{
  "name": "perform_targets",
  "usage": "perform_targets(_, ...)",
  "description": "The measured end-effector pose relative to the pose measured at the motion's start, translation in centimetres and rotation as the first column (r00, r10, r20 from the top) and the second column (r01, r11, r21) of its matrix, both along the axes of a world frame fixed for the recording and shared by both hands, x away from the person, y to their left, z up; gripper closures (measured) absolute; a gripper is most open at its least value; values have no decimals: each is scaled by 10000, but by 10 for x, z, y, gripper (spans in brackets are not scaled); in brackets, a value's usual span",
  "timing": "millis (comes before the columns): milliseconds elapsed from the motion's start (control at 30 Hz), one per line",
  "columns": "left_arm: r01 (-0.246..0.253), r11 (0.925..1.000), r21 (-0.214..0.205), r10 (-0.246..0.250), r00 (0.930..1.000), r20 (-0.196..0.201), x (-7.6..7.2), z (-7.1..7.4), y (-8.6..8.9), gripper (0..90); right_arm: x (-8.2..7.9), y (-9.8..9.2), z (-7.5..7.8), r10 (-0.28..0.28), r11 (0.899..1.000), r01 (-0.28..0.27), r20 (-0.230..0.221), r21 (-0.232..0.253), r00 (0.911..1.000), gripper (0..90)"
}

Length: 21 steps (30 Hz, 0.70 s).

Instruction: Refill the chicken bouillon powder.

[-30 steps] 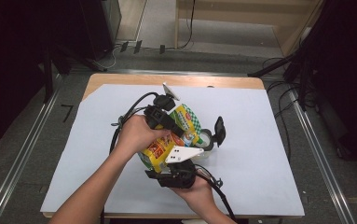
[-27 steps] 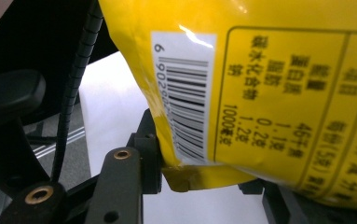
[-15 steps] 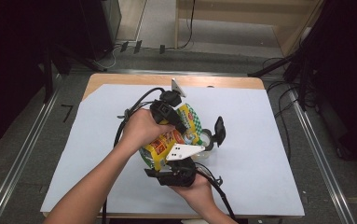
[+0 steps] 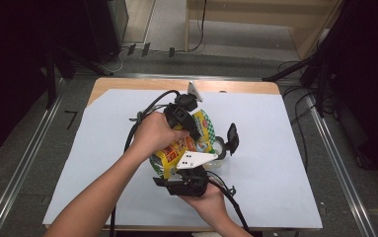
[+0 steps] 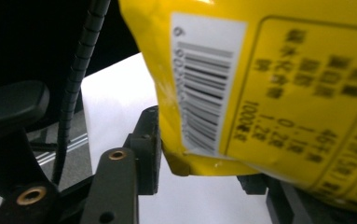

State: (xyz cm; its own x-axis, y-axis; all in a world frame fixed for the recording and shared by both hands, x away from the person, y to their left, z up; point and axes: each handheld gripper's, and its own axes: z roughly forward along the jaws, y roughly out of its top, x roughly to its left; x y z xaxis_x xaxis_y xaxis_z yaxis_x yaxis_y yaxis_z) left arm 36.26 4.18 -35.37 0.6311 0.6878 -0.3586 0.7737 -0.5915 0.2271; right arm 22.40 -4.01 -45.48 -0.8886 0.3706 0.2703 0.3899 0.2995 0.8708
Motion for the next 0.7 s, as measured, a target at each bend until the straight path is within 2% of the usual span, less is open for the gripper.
perform_targets(333, 45, 9998, 168, -47, 9999, 92, -2, 3, -3, 837, 0, 3, 0, -49, 9999, 51, 180, -149, 9998, 618)
perform_targets(467, 134, 9999, 79, -135, 9998, 128, -2, 6, -4, 833, 0, 2, 1, -39, 10000, 40, 179, -68, 9998, 640)
perform_targets(567, 191, 9998, -11, -191, 9998, 108, 0, 9, -6, 830, 1, 2, 1, 21, 9998, -20, -28, 175, 10000, 650)
perform_targets(700, 255, 9996, 84, -256, 9996, 149, 1, 12, -9, 825, 1, 1, 3, 39, 9996, -38, -28, 280, 10000, 655)
